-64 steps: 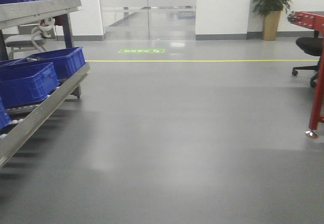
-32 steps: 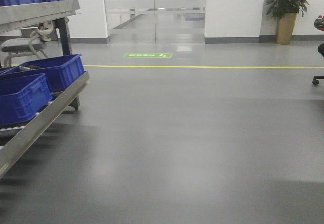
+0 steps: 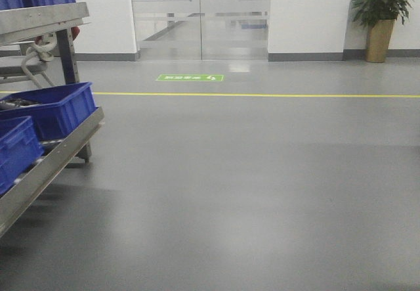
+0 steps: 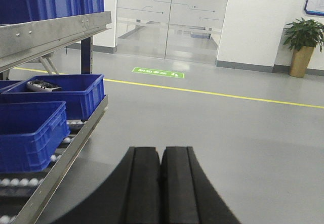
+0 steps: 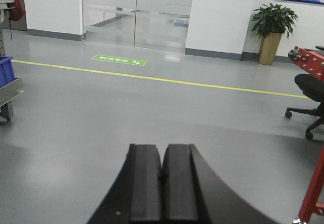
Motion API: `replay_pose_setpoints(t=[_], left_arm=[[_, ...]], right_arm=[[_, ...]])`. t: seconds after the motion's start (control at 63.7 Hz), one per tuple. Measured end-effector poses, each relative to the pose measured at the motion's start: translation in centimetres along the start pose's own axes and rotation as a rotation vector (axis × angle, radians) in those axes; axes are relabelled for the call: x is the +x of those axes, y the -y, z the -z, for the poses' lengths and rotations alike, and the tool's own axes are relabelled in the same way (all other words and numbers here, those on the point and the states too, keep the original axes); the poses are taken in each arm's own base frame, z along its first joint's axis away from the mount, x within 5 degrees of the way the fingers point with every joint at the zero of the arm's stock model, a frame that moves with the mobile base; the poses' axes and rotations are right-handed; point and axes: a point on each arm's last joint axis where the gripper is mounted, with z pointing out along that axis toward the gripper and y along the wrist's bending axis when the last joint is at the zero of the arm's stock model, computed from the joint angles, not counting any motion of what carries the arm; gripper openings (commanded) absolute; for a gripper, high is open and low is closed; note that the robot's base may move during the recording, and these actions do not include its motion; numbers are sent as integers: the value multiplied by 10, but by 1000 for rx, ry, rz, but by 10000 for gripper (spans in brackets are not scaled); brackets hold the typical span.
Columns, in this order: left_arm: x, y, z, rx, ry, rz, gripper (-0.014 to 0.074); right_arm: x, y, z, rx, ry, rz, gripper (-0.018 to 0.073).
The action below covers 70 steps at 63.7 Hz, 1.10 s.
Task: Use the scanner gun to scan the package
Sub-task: 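Drive the base forward and turn toward the red-framed table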
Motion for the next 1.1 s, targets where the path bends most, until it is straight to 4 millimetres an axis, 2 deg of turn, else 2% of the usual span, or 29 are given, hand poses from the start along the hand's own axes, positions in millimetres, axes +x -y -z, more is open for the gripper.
replay_pose_setpoints(t=[1.099], left_arm=[[0, 0, 0, 0, 0, 0, -111]], right_arm=[[0, 0, 0, 0, 0, 0, -169]])
